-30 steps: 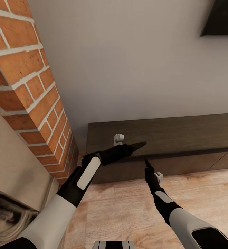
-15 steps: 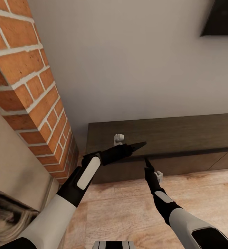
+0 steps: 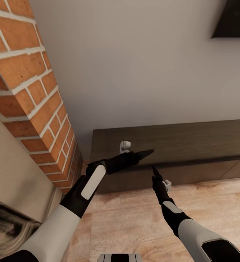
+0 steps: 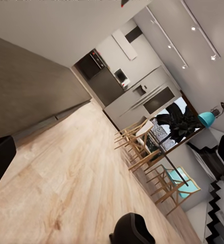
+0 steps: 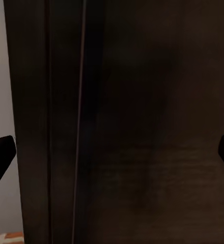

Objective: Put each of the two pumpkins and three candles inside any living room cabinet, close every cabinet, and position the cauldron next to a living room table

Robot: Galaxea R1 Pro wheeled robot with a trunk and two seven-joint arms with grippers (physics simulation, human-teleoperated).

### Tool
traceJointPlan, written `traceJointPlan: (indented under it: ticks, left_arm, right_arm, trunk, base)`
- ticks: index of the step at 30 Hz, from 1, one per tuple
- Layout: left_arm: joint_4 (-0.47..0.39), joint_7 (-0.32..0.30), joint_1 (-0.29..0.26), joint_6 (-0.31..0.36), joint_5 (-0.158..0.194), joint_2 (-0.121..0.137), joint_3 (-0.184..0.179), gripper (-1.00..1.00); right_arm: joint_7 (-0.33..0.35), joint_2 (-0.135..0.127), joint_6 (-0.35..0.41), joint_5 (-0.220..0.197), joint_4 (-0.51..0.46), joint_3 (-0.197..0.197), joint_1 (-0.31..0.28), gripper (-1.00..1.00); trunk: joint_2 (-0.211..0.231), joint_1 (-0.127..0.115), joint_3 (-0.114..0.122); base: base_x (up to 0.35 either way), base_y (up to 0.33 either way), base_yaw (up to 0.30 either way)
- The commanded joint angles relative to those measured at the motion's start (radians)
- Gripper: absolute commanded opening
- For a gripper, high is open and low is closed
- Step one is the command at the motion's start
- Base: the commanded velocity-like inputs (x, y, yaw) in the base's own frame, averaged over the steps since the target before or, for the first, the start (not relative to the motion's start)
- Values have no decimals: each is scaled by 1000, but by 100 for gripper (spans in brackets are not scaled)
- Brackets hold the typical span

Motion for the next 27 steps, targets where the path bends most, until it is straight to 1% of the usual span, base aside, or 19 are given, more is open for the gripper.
traceJointPlan:
  ticks: [1, 5, 8, 24, 25, 27]
  left_arm:
    - [0, 1, -1, 8, 8, 0, 0, 100]
    - [0, 1, -1, 8, 8, 0, 0, 100]
    - [0, 1, -1, 8, 7, 0, 0, 100]
    - [0, 1, -1, 7, 7, 0, 0, 100]
    - [0, 1, 0, 7, 7, 0, 0, 100]
    - [0, 1, -1, 7, 7, 0, 0, 100]
  right_arm:
    - [2, 0, -8, -5, 1, 9, -1, 100]
    - [1, 0, -8, -6, 2, 9, -1, 100]
    - [-2, 0, -8, -6, 3, 9, -1, 100]
    - [-5, 0, -8, -5, 3, 9, -1, 100]
    - [-5, 0, -8, -5, 3, 9, -1, -100]
    - [-4, 0, -8, -5, 3, 9, -1, -100]
  trunk:
    - [0, 0, -1]
    - [0, 0, -1]
    - [0, 0, -1]
    - [0, 0, -1]
    - [0, 0, -1]
    - [0, 0, -1]
  base:
    - [140, 0, 0]
    - [234, 0, 0]
    - [95, 0, 0]
    - [6, 0, 0]
    - [0, 0, 0]
    - [0, 0, 0]
